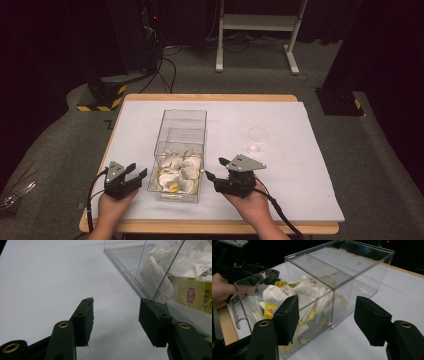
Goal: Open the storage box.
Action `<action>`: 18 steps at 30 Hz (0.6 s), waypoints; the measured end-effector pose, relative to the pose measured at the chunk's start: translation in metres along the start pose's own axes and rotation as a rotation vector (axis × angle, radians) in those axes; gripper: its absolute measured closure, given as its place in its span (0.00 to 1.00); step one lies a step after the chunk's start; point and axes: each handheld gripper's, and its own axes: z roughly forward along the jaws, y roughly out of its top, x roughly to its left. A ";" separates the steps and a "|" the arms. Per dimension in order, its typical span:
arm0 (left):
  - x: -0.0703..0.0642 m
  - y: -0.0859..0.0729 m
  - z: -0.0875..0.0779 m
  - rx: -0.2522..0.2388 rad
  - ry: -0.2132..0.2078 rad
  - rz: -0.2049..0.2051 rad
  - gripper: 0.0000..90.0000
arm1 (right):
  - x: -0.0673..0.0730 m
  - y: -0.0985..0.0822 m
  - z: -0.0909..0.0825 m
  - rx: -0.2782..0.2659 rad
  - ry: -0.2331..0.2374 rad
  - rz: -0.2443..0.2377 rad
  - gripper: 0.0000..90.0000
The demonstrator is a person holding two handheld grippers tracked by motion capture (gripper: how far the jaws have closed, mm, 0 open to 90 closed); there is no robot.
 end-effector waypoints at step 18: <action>0.000 0.000 0.000 0.001 -0.010 0.004 0.50 | 0.042 0.021 0.038 0.046 0.093 -0.081 0.46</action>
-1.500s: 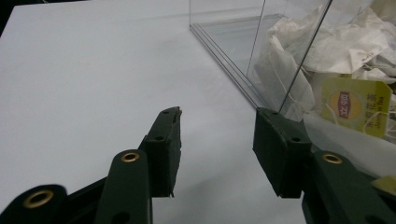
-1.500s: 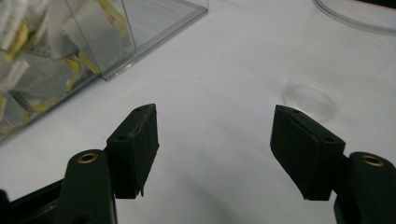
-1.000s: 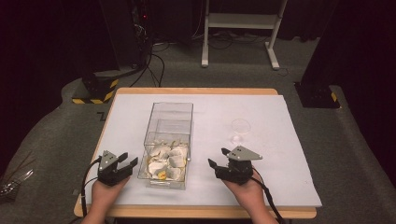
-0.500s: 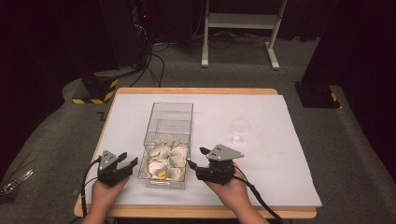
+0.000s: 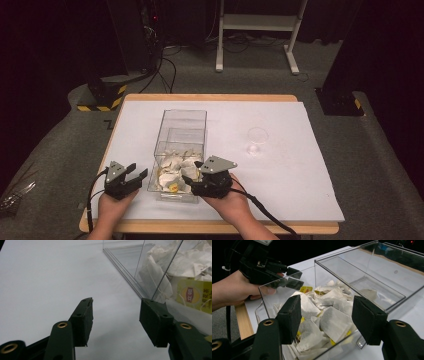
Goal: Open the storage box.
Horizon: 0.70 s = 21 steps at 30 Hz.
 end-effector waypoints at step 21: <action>0.000 0.000 0.000 0.001 -0.007 0.004 0.49 | 0.008 0.007 0.025 0.201 0.024 -0.046 0.63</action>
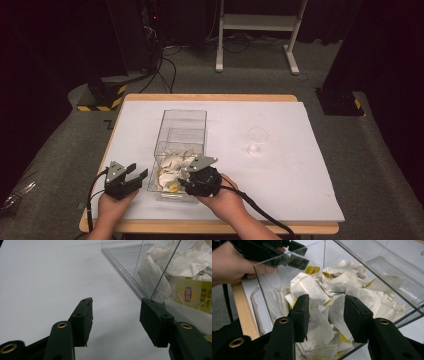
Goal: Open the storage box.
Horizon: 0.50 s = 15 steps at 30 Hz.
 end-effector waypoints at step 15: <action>0.001 0.000 -0.001 -0.006 -0.007 -0.005 0.49 | 0.002 0.001 0.015 0.109 -0.017 -0.005 0.76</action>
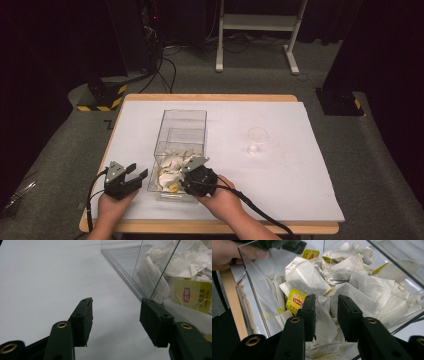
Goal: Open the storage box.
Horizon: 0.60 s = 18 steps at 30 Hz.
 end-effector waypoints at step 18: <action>-0.001 0.000 0.000 0.002 0.005 0.011 0.49 | 0.004 -0.004 -0.001 0.004 0.007 -0.010 1.00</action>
